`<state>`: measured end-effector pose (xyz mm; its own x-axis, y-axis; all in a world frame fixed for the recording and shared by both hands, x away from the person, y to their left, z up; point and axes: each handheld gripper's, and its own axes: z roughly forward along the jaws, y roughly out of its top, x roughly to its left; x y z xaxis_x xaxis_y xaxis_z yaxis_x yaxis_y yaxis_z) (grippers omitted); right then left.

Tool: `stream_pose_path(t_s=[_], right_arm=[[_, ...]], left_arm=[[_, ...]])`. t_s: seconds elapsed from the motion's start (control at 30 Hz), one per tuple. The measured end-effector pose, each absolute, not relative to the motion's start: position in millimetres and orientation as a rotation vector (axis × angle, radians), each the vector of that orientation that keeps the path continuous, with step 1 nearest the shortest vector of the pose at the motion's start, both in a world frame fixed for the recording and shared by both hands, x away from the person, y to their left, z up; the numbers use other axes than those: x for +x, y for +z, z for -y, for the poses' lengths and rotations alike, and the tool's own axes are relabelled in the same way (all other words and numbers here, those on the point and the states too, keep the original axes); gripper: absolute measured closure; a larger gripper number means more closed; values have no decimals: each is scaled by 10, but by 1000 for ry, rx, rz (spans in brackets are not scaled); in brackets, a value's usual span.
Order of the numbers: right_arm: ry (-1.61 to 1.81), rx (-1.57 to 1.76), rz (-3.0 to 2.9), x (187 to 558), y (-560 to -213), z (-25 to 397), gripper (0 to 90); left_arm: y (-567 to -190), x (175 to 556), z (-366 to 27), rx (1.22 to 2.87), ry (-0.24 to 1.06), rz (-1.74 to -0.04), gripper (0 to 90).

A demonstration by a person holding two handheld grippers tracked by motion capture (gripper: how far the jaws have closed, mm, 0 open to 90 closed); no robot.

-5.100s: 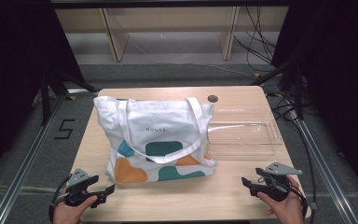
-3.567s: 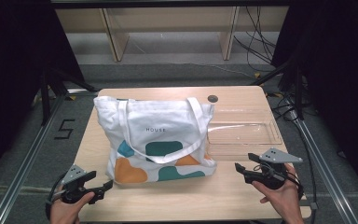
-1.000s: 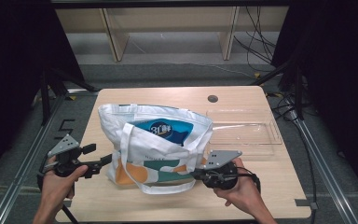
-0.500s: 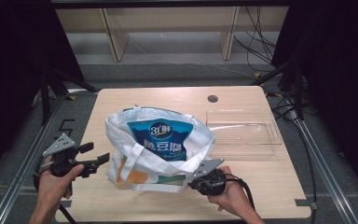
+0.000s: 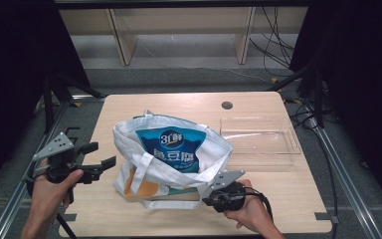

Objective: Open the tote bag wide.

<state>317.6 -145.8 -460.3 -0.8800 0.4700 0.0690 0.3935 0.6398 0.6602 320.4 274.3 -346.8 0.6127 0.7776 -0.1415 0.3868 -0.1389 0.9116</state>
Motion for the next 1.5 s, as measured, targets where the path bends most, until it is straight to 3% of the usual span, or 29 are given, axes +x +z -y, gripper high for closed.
stream_pose_path(t_s=[0.17, 0.53, 0.67, 0.73, 0.8, 1.0, 1.2, 1.33, 1.43, 1.5], right_arm=[[1129, 777, -2673, 3126, -4409, 1677, 604], [1187, 827, -2569, 3147, -4179, 1917, 548], [1215, 836, -2521, 3157, -4051, 1995, 538], [1230, 850, -2496, 3155, -3998, 2011, 531], [1244, 861, -2475, 3168, -3942, 2035, 526], [1300, 928, -2362, 3314, -3724, 2099, 488], [1335, 959, -2301, 3506, -3586, 2035, 461], [1263, 996, -2328, 3751, -3737, 1893, 500], [1215, 1001, -2388, 3795, -3841, 1844, 610], [1126, 936, -2424, 3818, -3894, 1858, 735]], left_arm=[[-3295, 3360, -2665, 1781, 440, -961, 149], [-3110, 3727, -2573, 1754, 374, -993, 159], [-3146, 3847, -2532, 1745, 339, -977, 284], [-3202, 3876, -2524, 1760, 348, -960, 471], [-3264, 3880, -2522, 1794, 360, -953, 587], [-3421, 3817, -2545, 1831, 391, -929, 739], [-3510, 3737, -2537, 1859, 389, -898, 778], [-3612, 3691, -2536, 1894, 400, -888, 789], [-3713, 3673, -2564, 1903, 408, -902, 797], [-3814, 3670, -2584, 1905, 392, -913, 802]])
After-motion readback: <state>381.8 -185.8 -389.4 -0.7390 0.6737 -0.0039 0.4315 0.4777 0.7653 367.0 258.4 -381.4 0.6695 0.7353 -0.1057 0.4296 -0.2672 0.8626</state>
